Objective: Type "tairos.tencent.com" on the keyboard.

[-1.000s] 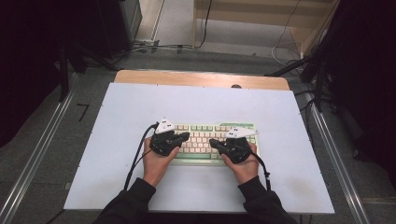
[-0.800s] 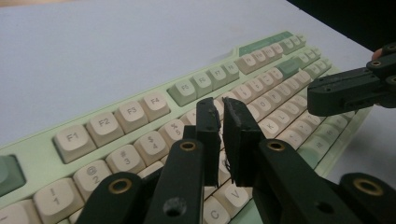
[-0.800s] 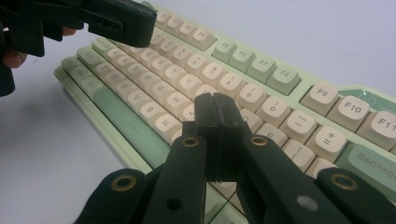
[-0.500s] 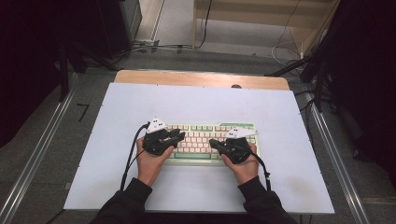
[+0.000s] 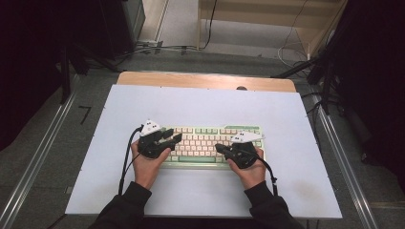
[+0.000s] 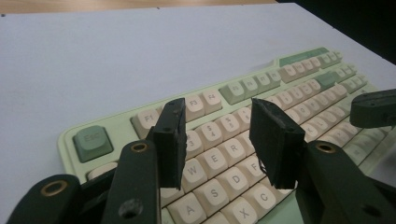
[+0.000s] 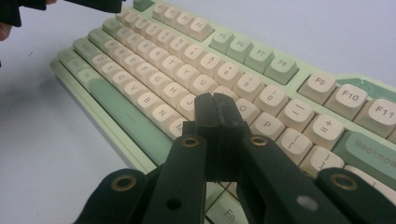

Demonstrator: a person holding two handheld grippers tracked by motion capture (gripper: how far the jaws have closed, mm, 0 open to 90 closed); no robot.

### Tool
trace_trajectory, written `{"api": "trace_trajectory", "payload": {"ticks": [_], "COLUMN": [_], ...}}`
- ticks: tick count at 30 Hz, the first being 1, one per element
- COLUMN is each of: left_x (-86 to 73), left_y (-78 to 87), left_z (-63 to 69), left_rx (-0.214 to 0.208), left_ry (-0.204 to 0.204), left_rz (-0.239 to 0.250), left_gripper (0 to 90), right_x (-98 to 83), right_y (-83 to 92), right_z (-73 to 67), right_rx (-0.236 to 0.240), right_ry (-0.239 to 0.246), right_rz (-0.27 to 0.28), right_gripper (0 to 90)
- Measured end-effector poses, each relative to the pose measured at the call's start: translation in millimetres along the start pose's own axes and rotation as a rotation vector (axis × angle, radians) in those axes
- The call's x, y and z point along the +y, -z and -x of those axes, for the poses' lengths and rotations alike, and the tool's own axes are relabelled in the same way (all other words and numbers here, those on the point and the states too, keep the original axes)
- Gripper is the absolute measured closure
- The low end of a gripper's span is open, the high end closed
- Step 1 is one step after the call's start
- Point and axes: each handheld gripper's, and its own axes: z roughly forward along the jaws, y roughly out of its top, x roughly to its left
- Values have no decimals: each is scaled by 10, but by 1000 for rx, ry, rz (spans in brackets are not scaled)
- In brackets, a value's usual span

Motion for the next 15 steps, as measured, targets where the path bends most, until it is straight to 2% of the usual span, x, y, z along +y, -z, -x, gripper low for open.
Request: {"api": "trace_trajectory", "payload": {"ticks": [15], "left_x": [-4], "left_y": [34], "left_z": [-42], "left_rx": [26], "left_ry": [7], "left_rz": [10], "left_gripper": [508], "right_x": [-66], "right_y": [-30], "right_z": [11], "right_rx": [-21], "right_ry": [2], "right_rz": [-33], "right_gripper": [877]}}
